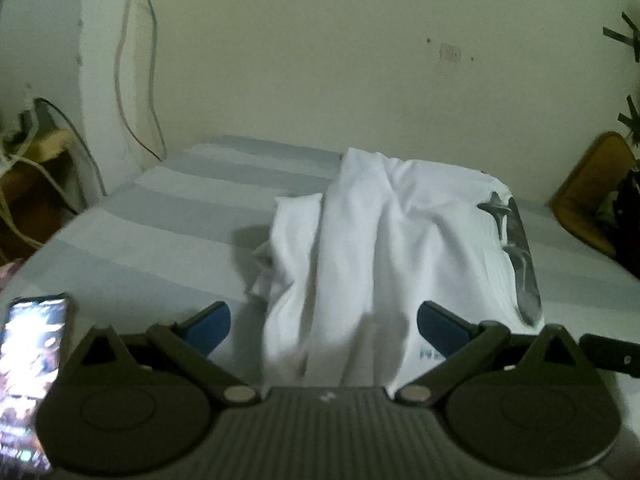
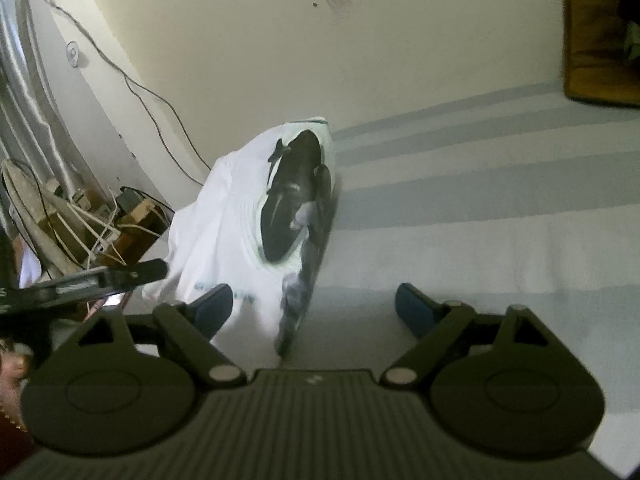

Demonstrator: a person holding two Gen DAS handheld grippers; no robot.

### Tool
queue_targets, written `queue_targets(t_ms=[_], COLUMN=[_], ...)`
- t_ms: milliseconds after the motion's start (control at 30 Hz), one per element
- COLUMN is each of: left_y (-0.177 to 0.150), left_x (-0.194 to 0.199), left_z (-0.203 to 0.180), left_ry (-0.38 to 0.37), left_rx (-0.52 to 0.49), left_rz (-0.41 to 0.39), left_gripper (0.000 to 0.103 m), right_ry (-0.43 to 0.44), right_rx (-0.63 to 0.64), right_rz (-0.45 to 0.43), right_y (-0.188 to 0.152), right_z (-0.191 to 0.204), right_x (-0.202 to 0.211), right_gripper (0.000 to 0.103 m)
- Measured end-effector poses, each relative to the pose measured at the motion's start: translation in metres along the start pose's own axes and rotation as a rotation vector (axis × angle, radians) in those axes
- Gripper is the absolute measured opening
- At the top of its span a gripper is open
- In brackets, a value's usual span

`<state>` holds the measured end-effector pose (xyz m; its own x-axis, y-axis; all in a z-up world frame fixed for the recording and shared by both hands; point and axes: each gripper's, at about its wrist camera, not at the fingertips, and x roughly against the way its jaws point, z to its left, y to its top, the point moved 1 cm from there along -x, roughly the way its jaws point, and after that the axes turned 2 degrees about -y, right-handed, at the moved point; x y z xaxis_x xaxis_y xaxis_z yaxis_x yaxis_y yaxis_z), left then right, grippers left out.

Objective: Fold small clothes

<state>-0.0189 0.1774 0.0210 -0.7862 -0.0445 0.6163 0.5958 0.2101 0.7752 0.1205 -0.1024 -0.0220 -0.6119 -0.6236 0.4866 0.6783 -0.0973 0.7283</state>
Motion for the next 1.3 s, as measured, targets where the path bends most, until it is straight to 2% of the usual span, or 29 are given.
queue_targets(t_ms=[67,400,533,633,667,700,733,767,800,833,867,967,1100,1300], left_y=[0.005,0.004,-0.002,-0.006,-0.006,-0.006,-0.006,-0.006,-0.007,-0.009,-0.009,-0.013,-0.022,-0.04], left_x=[-0.013,-0.045,-0.043,-0.04,-0.04,-0.039,-0.039,-0.038,-0.036,-0.032,-0.029,-0.019,-0.013,0.001], left_z=[0.003,0.029,0.024,0.019,0.019,0.019,0.017,0.014,0.01,0.003,-0.004,-0.024,-0.051,-0.101], left_ry=[-0.03,-0.067,-0.049,-0.037,-0.038,-0.042,-0.05,-0.064,-0.08,-0.097,-0.105,-0.147,-0.245,-0.382], left_rx=[0.022,0.105,0.046,0.023,0.032,0.039,0.042,0.041,0.037,0.028,0.021,-0.01,-0.03,-0.125], left_rz=[0.024,0.091,0.07,0.068,0.066,0.064,0.063,0.064,0.062,0.063,0.068,0.075,0.11,0.151], left_gripper=[0.103,0.103,0.103,0.103,0.103,0.102,0.101,0.096,0.089,0.076,0.066,0.049,0.047,0.045], right_ry=[0.003,0.087,0.125,0.132,0.117,0.094,0.065,0.056,0.061,0.072,0.081,0.077,0.04,-0.007], right_rx=[0.002,-0.06,-0.04,-0.007,0.007,0.022,0.041,0.047,0.039,0.028,0.023,0.068,0.123,0.051], right_rz=[0.013,0.111,0.118,0.126,0.125,0.124,0.123,0.118,0.108,0.098,0.086,0.042,0.002,0.001], right_y=[0.008,0.03,0.032,0.033,0.033,0.034,0.034,0.035,0.036,0.036,0.037,0.035,0.026,0.021], right_z=[-0.001,-0.002,0.012,0.024,0.029,0.032,0.034,0.034,0.033,0.032,0.031,0.033,0.026,-0.017], right_x=[-0.007,-0.053,-0.069,-0.083,-0.086,-0.089,-0.091,-0.091,-0.088,-0.084,-0.079,-0.057,-0.018,0.028], right_gripper=[0.09,0.09,0.09,0.08,0.07,0.057,0.051,0.039,0.032,0.024,0.021,0.02,0.02,0.02])
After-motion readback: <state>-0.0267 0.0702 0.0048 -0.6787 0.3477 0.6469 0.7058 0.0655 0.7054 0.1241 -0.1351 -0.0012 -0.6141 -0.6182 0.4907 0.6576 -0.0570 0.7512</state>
